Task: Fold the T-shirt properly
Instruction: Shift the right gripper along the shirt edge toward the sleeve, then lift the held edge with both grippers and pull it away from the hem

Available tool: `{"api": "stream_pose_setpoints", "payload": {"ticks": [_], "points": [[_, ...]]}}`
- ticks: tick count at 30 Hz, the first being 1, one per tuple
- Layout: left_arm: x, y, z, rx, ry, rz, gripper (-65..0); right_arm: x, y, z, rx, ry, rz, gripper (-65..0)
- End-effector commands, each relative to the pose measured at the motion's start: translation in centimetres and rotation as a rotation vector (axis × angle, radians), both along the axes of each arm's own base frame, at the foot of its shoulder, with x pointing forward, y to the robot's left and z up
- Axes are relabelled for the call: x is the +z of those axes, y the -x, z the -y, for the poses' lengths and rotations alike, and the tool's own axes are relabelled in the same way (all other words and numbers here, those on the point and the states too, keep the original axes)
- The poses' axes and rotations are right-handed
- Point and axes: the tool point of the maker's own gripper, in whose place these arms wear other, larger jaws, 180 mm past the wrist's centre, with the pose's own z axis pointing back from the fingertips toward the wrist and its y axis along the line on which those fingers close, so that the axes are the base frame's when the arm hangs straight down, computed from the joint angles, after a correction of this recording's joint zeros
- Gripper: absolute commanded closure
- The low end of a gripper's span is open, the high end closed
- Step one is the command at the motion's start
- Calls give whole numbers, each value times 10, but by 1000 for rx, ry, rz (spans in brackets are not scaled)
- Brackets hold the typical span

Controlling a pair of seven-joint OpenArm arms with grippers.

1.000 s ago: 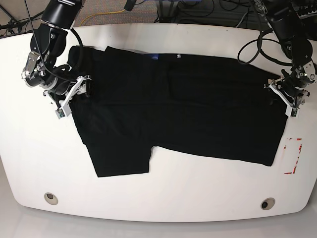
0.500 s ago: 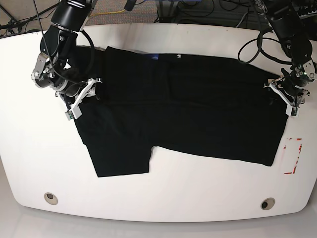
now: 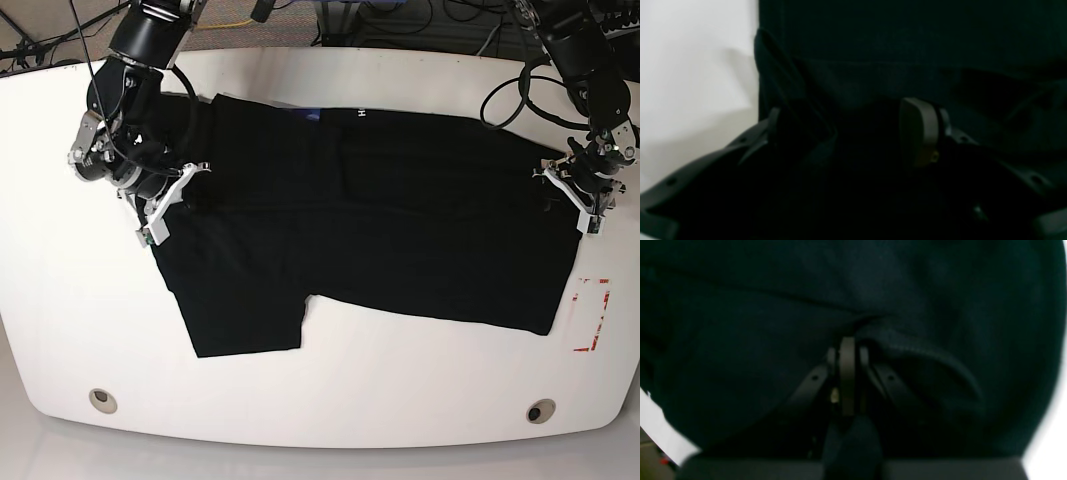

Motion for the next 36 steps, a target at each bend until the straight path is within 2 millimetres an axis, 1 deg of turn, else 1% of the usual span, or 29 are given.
{"api": "stream_pose_setpoints", "payload": {"ticks": [1, 4, 8, 11, 14, 18, 21, 23, 27, 30, 32, 35, 36], "points": [[0, 3, -10, 10, -35, -30, -400, 34, -5, 1, 20, 24, 102, 0], [1, 3, -10, 12, -35, -30, -400, 45, 11, 10, -1, 43, 115, 0], [1, 2, -10, 12, -35, -28, -400, 49, 34, 11, -13, 2, 118, 0], [1, 2, -10, 10, -37, -29, -400, 49, 47, 14, -26, -29, 113, 0], [5, 2, -18, 9, -56, -29, -401, 42, 68, 17, -43, -64, 79, 0], [6, 2, -19, 12, -55, -28, -401, 36, 87, 23, -66, -70, 43, 0], [10, 2, -27, 12, -75, -28, -401, 48, 99, 21, -45, -35, 63, 0], [12, 2, -30, 13, -79, -27, -401, 51, 105, 18, -40, -28, 64, 0], [13, 2, -29, 9, -79, -24, -401, 49, 108, 16, -40, -49, 60, 0], [13, 2, -29, 10, -78, -23, -401, 45, 105, 15, -45, -69, 54, 0], [13, 2, -28, 10, -76, -21, -401, 42, 100, 16, -59, -89, 55, 0], [14, 1, -28, 10, -75, -18, -401, 25, 100, 20, -97, -139, 20, 0], [14, 0, -27, 10, -74, -16, -400, 21, 98, 23, -112, -155, 18, -32]]}}
